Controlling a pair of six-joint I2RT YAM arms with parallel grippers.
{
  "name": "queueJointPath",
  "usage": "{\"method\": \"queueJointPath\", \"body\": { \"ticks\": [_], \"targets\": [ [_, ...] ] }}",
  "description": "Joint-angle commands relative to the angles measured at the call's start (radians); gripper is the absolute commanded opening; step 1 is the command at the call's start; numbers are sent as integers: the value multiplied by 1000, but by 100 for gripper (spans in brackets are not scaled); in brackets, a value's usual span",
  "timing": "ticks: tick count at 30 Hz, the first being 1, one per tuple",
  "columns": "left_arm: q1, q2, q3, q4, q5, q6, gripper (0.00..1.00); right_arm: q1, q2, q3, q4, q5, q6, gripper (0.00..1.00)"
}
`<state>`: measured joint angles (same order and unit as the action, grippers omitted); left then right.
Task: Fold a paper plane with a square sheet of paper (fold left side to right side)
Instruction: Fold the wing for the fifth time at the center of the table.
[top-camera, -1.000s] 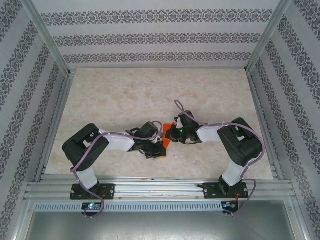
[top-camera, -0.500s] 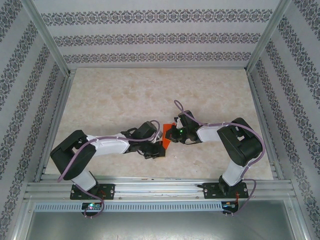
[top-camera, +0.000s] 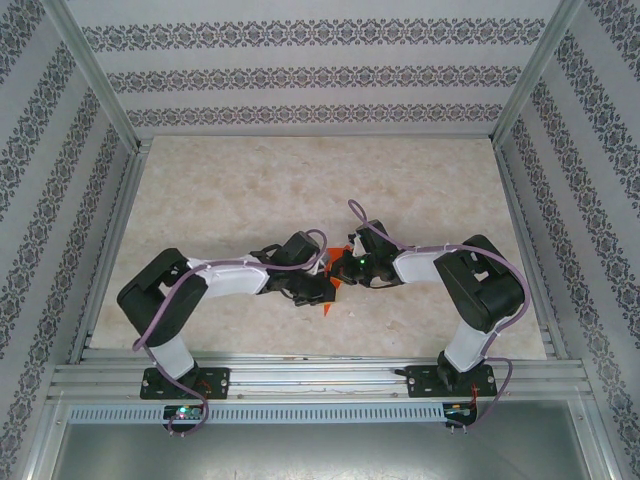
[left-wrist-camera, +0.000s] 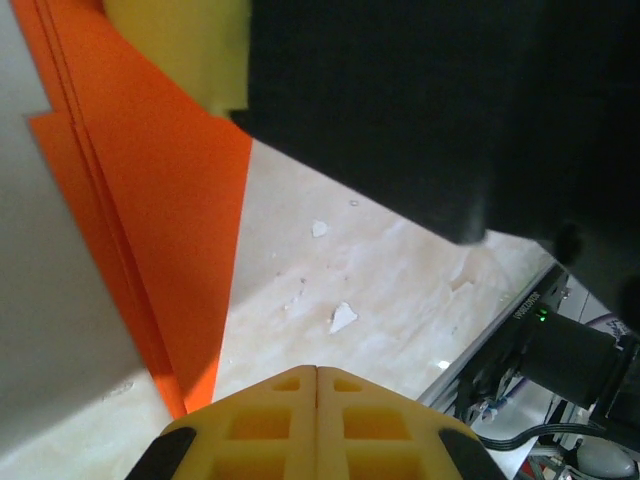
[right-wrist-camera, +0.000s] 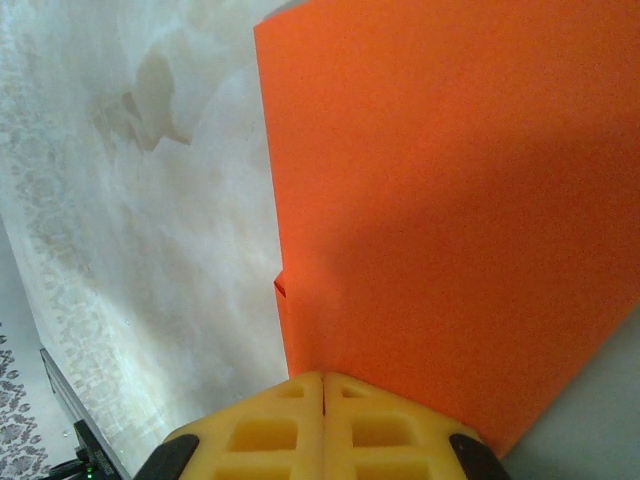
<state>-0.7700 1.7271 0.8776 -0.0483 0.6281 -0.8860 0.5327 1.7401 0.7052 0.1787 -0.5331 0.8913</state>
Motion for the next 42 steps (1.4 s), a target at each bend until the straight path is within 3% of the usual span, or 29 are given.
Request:
{"method": "queueJointPath", "body": {
  "ticks": [1,17,42],
  "targets": [
    [9,25,52,-33,18,48,0,6,49,-13,-108,48,-12,0],
    [9,131,39,-8,10,67,0,10,63,-4,-117,51,-16,0],
    [-29,10,-125,-71,47,68,0,3,79,4,-145,51,-34,0]
  ]
}}
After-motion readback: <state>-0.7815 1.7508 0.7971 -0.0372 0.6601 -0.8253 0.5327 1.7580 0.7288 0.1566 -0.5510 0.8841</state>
